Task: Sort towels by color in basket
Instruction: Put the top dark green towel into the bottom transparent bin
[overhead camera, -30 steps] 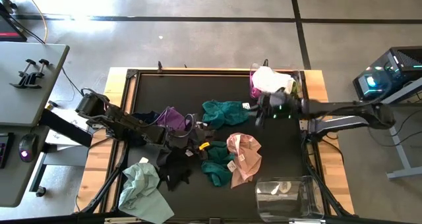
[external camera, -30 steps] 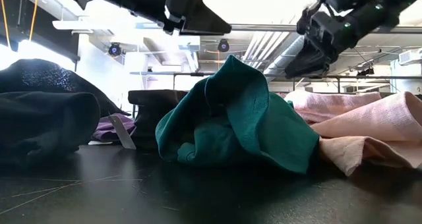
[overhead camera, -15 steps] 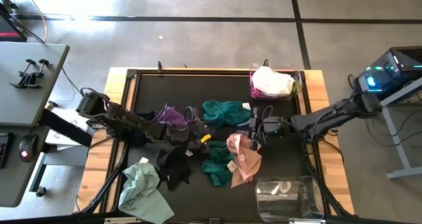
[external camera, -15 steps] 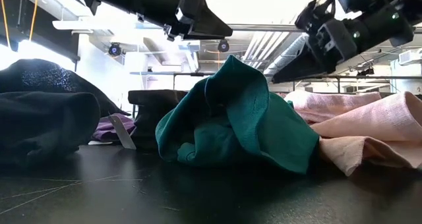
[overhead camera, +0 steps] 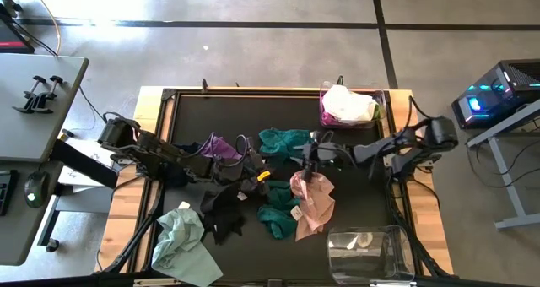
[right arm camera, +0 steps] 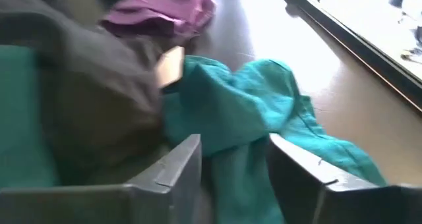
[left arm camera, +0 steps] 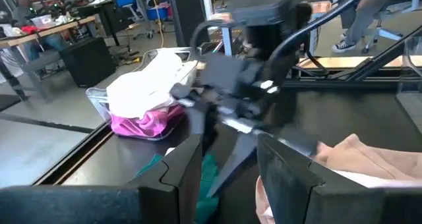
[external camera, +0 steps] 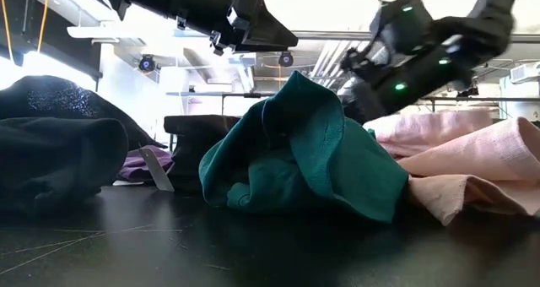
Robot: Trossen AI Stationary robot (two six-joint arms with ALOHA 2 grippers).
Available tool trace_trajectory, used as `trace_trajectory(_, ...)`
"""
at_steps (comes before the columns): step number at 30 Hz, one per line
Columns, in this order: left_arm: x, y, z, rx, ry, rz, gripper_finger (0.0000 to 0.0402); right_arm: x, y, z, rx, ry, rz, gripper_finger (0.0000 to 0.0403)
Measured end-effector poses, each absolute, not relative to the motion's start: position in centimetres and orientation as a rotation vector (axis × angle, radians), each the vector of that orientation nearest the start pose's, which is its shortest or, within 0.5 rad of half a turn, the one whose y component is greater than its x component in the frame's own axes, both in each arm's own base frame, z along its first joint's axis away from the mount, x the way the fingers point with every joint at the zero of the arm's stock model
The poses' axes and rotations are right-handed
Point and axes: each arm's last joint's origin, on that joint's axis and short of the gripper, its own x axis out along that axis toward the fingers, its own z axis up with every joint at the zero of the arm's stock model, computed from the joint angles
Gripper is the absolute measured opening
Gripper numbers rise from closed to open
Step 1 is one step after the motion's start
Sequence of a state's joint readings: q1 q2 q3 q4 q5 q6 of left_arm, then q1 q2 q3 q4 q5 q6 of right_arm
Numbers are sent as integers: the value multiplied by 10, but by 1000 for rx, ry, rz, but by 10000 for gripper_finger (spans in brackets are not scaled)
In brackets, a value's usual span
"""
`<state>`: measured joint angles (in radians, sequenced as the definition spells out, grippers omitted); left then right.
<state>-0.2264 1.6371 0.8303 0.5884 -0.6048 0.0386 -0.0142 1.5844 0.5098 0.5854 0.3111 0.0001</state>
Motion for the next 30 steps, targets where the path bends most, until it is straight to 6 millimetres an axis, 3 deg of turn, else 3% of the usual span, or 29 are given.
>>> trace_trajectory(5,334,-60,211,130,218,372,133,301,-30,130,-35,677,-383,226)
trace_trajectory(10,333,-63,208,135,242,364,133,316,-42,123,28,855,-419,223)
trace_trajectory(14,332,-68,207,141,252,349,133,324,-46,116,45,894,-388,177)
trace_trajectory(19,331,-71,206,174,270,336,133,324,-45,118,28,885,-433,59)
trace_trajectory(22,330,-74,205,189,278,339,133,323,-37,132,1,846,-447,13)
trace_trajectory(26,327,-77,203,225,296,415,133,319,-16,163,-60,742,-464,26)
trace_trajectory(30,322,-83,202,293,322,538,133,307,10,201,-147,616,-481,9)
